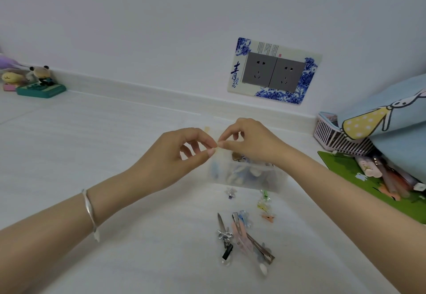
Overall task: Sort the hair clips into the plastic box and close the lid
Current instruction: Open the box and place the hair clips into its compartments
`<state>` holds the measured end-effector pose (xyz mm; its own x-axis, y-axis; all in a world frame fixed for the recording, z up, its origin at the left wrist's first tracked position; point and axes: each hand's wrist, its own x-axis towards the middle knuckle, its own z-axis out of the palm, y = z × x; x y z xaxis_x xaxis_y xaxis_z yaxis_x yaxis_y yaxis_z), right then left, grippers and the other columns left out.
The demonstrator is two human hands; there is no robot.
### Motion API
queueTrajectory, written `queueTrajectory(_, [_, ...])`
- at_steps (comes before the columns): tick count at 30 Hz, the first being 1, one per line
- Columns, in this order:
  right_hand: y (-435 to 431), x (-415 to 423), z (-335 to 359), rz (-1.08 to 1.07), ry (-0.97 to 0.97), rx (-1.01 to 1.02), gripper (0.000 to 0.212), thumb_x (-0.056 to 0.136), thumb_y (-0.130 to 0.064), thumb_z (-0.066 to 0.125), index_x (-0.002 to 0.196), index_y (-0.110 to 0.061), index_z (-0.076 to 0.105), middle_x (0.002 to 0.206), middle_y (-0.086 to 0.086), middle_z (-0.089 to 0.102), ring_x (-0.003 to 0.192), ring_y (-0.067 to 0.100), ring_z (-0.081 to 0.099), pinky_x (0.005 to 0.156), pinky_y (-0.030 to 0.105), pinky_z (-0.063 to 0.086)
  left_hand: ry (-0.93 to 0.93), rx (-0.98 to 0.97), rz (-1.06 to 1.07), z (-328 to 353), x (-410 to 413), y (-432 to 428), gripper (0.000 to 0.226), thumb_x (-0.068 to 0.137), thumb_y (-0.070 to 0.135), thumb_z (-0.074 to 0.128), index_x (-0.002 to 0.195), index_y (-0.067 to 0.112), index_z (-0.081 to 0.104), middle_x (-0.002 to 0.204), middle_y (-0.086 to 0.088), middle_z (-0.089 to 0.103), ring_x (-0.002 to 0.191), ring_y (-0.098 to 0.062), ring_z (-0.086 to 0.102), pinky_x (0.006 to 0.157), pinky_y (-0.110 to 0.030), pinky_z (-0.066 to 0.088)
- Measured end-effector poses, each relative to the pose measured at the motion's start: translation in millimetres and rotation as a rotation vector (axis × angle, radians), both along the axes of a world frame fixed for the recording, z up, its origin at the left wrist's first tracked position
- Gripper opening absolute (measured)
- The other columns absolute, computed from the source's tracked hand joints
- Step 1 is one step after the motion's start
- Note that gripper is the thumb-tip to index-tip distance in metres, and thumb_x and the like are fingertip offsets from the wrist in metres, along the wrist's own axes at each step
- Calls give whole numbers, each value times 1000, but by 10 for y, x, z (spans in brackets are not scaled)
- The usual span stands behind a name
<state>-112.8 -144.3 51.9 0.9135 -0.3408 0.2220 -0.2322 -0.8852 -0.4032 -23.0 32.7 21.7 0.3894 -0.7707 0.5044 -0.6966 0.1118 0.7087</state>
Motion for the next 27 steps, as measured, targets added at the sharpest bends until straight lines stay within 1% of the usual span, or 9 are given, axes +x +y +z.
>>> queueTrajectory(2, [29, -153, 19, 28, -86, 35, 5, 82, -31, 70, 83, -27, 72, 79, -8, 52, 62, 1, 44, 61, 17, 33, -23, 68, -54, -4, -46, 19, 4, 83, 25, 67, 82, 24, 70, 85, 13, 69, 72, -9, 60, 63, -14, 46])
queueTrajectory(4, [79, -365, 29, 93, -109, 92, 1, 80, -27, 72, 80, -26, 72, 78, -6, 59, 61, 3, 43, 60, 15, 35, -55, 227, -152, -35, -96, 28, 3, 81, 27, 70, 82, 26, 72, 83, 13, 69, 70, -10, 59, 61, -13, 45])
queueTrajectory(7, [171, -695, -55, 190, 52, 185, 5, 79, -26, 73, 84, -25, 75, 80, -8, 68, 62, 0, 49, 59, 10, 37, -182, 487, -226, -150, -184, 19, 18, 76, 39, 72, 91, 30, 71, 84, 22, 64, 78, -1, 56, 63, -11, 44])
queueTrajectory(10, [261, -907, -231, 194, 227, 181, 24, 77, -36, 74, 100, -29, 71, 83, -21, 60, 69, -5, 52, 64, 9, 39, -251, 616, -216, -202, -243, 23, 37, 69, 55, 72, 99, 35, 64, 93, 21, 58, 85, 5, 50, 68, -9, 40])
queueTrajectory(12, [299, -978, -318, 183, 304, 157, 40, 74, -45, 74, 111, -33, 64, 92, -24, 53, 80, -5, 50, 71, 9, 38, -272, 653, -222, -198, -269, 36, 47, 63, 62, 72, 102, 38, 59, 101, 20, 57, 92, 4, 49, 74, -12, 41])
queueTrajectory(15, [339, -1017, -353, 185, 343, 206, 42, 70, -48, 76, 109, -38, 61, 97, -21, 49, 85, -3, 46, 73, 9, 37, -277, 654, -230, -197, -302, 76, 52, 58, 64, 74, 101, 41, 55, 101, 22, 54, 95, 3, 48, 77, -13, 41])
queueTrajectory(21, [381, -1042, -338, 134, 343, 290, 37, 71, -41, 78, 103, -33, 62, 87, -17, 48, 66, -18, 45, 62, 3, 34, -279, 634, -228, -228, -344, 136, 52, 61, 65, 72, 104, 43, 53, 105, 23, 52, 98, 2, 48, 83, -18, 43])
queueTrajectory(24, [383, -1057, -328, 116, 344, 381, 34, 72, -33, 79, 101, -29, 63, 86, -16, 50, 58, -20, 46, 56, 0, 33, -301, 620, -237, -243, -398, 150, 52, 63, 62, 72, 106, 42, 53, 108, 24, 50, 100, 3, 47, 84, -14, 40])
queueTrajectory(27, [390, -1074, -322, 122, 295, 493, 32, 73, -20, 79, 98, -21, 60, 89, -14, 56, 60, -17, 48, 56, 0, 34, -318, 598, -234, -275, -429, 142, 51, 64, 61, 72, 107, 42, 53, 108, 25, 49, 99, 5, 45, 82, -11, 38])
